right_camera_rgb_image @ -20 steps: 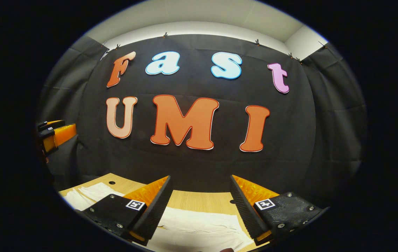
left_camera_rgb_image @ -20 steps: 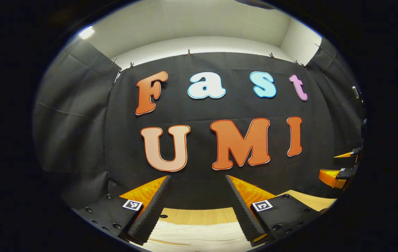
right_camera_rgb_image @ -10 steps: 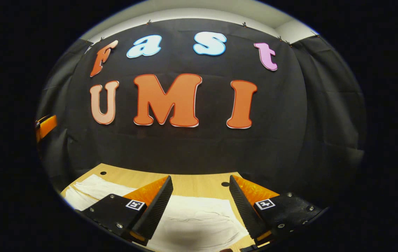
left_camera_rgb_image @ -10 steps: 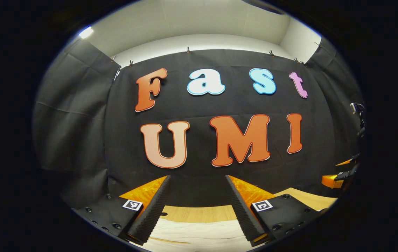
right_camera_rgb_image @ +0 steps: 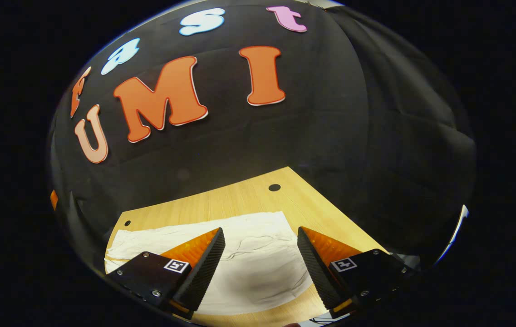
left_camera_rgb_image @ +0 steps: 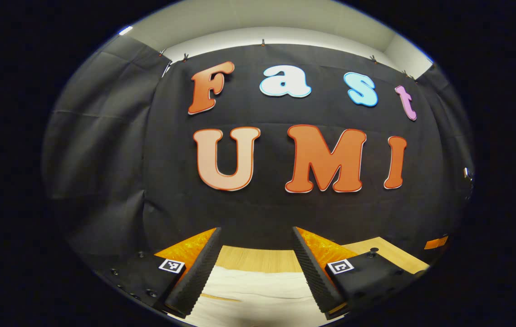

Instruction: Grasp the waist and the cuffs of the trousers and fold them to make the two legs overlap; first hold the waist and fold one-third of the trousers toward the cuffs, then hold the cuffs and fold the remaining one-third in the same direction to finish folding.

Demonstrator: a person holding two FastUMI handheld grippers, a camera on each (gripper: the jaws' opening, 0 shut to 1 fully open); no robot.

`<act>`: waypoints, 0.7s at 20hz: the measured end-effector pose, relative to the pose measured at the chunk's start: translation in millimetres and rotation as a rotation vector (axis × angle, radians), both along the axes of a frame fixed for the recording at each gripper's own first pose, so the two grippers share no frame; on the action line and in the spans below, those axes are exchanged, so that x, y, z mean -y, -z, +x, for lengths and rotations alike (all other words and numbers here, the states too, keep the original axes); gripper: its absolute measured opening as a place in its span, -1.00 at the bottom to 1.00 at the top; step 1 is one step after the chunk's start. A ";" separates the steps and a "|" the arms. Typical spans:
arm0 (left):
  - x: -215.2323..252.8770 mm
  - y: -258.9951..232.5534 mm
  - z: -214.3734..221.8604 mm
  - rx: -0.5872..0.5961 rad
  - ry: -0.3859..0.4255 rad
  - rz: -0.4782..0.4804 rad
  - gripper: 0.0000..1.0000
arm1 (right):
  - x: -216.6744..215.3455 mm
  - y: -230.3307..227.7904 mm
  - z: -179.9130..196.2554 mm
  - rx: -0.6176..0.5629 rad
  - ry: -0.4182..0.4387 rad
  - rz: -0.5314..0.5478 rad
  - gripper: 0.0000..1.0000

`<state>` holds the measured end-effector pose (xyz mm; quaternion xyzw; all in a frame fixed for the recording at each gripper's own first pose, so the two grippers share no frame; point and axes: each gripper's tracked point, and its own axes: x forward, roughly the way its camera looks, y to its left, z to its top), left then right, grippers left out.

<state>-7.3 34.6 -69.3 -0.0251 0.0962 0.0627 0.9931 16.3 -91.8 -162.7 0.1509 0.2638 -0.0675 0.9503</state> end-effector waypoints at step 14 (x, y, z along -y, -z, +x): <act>-52.8 156.5 -39.0 -0.445 -0.224 -0.389 0.97 | 10.6 94.7 -22.1 -0.303 0.003 0.121 0.98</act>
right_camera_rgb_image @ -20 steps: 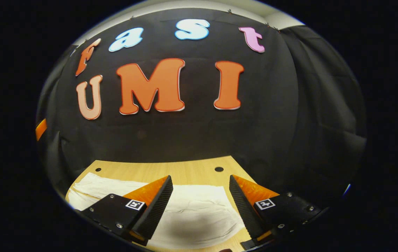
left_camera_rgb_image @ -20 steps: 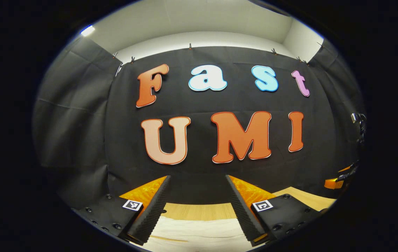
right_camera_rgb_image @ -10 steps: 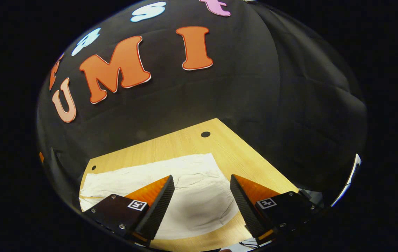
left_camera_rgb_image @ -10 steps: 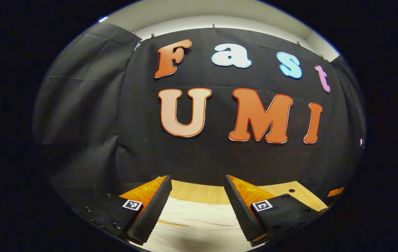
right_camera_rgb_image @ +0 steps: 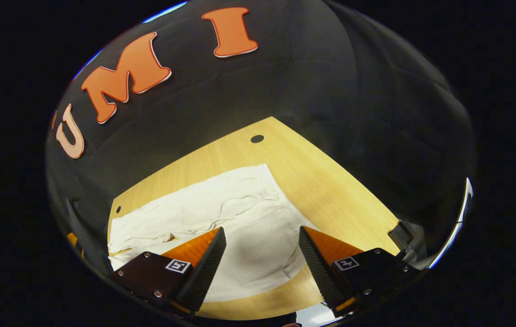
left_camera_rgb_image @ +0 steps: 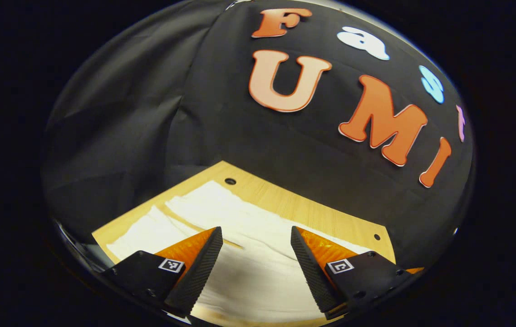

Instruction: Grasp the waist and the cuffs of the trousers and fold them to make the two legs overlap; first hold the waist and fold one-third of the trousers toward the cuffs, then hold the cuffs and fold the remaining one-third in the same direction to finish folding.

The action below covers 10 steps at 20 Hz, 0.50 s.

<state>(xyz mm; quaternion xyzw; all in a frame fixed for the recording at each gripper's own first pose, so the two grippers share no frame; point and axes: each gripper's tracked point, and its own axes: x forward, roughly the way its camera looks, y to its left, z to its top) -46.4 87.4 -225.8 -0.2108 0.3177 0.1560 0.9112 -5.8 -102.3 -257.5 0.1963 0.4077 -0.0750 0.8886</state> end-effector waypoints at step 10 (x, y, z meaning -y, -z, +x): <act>-77.0 107.3 -94.6 -0.306 -0.268 -0.277 1.00 | -2.3 51.7 -16.8 -0.201 -0.044 0.112 0.95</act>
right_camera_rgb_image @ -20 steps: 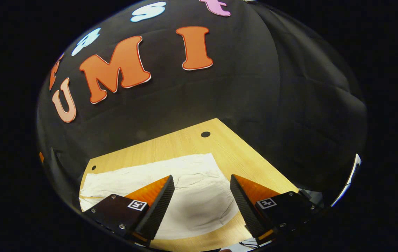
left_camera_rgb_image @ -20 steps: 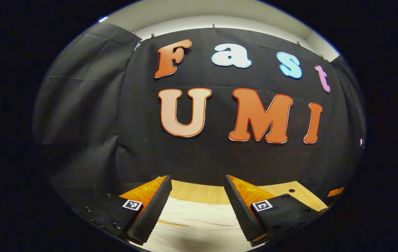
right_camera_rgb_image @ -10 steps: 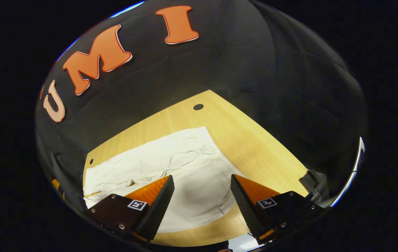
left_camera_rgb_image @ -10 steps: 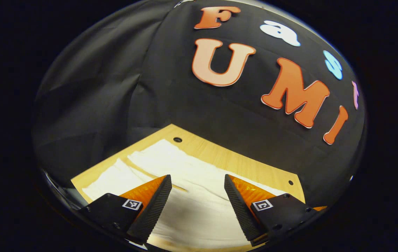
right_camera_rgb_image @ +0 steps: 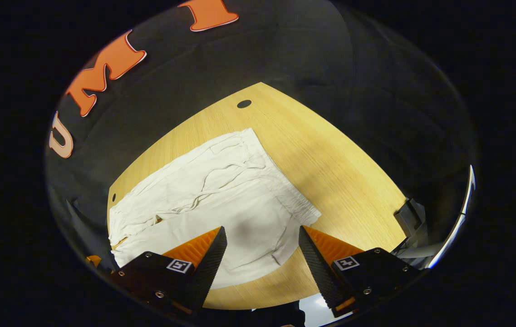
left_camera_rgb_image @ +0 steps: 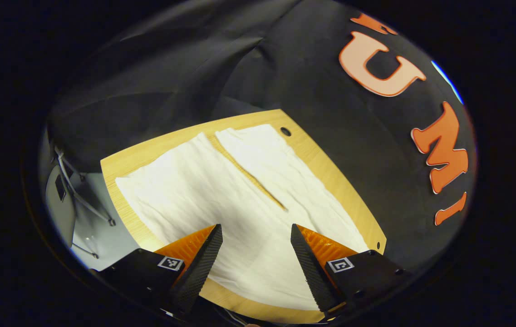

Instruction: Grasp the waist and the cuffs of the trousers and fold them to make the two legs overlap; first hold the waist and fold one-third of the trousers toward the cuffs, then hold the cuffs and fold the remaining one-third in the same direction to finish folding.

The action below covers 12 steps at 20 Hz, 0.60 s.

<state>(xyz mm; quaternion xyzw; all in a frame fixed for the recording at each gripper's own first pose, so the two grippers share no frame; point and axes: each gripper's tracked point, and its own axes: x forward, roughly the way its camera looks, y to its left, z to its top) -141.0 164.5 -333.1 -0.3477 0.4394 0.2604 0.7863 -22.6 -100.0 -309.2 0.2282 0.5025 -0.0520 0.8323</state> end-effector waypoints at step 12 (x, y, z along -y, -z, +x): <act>-101.9 66.5 -100.0 -0.166 -0.250 -0.164 0.98 | -5.6 34.9 -3.6 -0.161 0.071 0.021 0.89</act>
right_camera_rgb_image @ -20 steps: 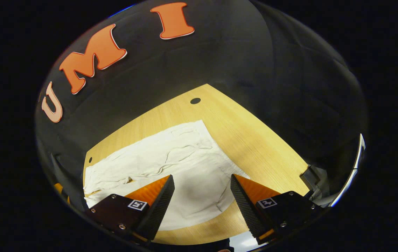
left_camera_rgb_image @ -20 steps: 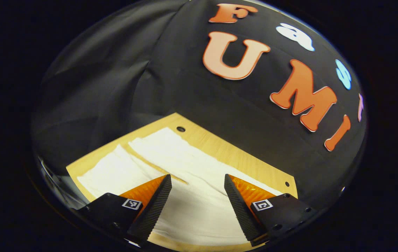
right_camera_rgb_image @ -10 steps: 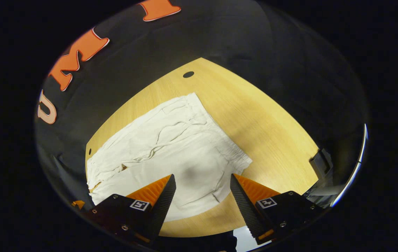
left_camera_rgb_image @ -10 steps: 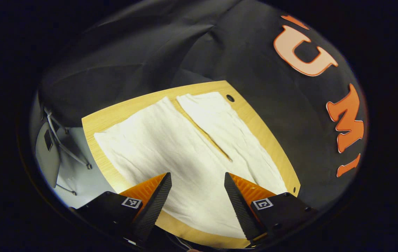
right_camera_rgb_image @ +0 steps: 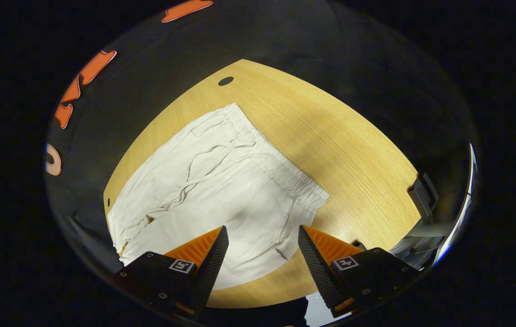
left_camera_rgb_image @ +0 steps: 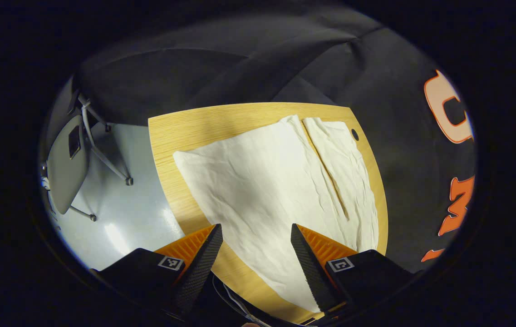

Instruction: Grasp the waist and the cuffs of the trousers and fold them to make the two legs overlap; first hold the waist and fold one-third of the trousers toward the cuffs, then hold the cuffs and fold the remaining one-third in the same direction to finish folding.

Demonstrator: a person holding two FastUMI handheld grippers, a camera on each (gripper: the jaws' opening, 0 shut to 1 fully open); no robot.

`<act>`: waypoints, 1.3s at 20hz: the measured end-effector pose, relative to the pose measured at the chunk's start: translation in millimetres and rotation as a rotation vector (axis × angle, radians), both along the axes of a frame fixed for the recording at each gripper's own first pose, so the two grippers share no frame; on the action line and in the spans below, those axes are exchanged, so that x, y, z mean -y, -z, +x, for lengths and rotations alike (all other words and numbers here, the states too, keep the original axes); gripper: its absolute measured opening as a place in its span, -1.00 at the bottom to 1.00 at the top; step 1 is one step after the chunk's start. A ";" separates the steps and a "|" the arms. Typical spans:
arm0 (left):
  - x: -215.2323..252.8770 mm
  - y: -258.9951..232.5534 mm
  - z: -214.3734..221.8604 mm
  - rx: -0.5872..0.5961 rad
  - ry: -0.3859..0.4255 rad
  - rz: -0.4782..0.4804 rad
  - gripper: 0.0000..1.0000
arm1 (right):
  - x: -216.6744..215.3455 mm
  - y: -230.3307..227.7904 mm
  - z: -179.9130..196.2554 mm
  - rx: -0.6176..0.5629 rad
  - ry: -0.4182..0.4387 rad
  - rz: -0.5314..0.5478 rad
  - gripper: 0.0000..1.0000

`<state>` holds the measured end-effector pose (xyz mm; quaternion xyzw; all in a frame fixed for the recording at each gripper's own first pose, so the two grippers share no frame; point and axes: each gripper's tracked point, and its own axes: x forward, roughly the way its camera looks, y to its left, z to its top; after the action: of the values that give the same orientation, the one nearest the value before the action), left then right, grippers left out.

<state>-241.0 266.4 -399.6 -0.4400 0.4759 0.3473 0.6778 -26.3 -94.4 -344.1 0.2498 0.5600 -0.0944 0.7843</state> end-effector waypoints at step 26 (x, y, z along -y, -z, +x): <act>-48.0 61.5 36.0 0.121 -0.026 -0.069 -0.13 | 7.9 56.0 -14.1 -0.050 0.195 0.047 0.32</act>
<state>-205.0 314.4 -461.0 -0.4892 0.4400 0.3121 0.6853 -40.4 -102.3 -400.1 0.3190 0.5544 -0.1631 0.7512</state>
